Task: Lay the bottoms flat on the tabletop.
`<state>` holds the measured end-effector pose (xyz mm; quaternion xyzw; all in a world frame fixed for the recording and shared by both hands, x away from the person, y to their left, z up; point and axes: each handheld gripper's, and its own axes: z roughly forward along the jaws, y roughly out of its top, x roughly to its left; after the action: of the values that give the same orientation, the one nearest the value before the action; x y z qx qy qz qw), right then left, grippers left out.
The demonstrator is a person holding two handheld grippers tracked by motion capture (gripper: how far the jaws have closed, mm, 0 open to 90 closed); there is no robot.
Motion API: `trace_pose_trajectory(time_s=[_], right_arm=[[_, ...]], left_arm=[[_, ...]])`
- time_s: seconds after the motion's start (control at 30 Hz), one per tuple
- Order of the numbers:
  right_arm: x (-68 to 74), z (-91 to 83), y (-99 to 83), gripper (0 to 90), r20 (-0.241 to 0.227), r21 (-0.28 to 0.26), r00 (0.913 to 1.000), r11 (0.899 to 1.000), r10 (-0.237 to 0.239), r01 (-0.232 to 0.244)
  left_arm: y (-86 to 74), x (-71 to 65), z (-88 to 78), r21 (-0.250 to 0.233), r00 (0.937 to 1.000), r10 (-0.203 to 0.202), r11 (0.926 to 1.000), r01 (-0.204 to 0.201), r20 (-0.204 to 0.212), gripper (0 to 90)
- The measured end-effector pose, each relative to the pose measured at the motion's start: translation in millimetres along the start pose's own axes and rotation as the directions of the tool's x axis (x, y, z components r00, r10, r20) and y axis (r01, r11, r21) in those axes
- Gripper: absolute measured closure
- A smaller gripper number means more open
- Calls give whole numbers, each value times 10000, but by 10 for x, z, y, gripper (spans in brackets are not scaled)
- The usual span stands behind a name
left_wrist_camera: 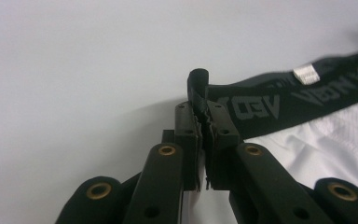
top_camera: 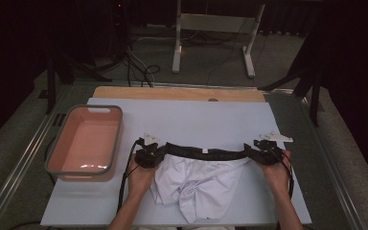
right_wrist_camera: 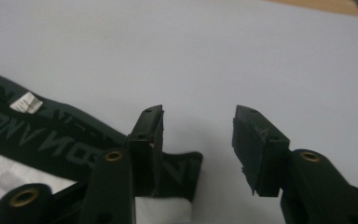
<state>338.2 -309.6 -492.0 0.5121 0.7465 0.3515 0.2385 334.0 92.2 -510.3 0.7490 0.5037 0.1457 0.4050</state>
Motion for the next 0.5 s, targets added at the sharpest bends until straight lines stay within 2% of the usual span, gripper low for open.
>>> trace_pose_trajectory(time_s=[0.03,0.1,0.13,0.27,0.4,0.5], right_arm=[[-9,31,-13,493,-132,107,9997,9997,216,-215],[-6,71,-27,488,-259,284,9994,9993,245,-238],[18,94,-30,486,-355,436,9992,9989,192,-176],[73,126,-41,486,-534,618,9986,9981,-46,79],[101,114,-55,486,-599,724,9982,9973,-62,106],[104,90,-63,484,-612,777,9981,9969,-81,128]], left_arm=[[3,16,-3,-27,9999,-90,10000,90,-64,855],[1,36,-1,38,9998,-166,9999,167,-91,847],[-9,43,4,135,9999,-102,9999,101,41,835],[-24,32,-30,143,9998,52,9999,-55,198,665],[-37,25,-77,161,9995,219,9996,-223,243,574],[-49,38,-88,233,9992,160,9996,-169,375,537]])
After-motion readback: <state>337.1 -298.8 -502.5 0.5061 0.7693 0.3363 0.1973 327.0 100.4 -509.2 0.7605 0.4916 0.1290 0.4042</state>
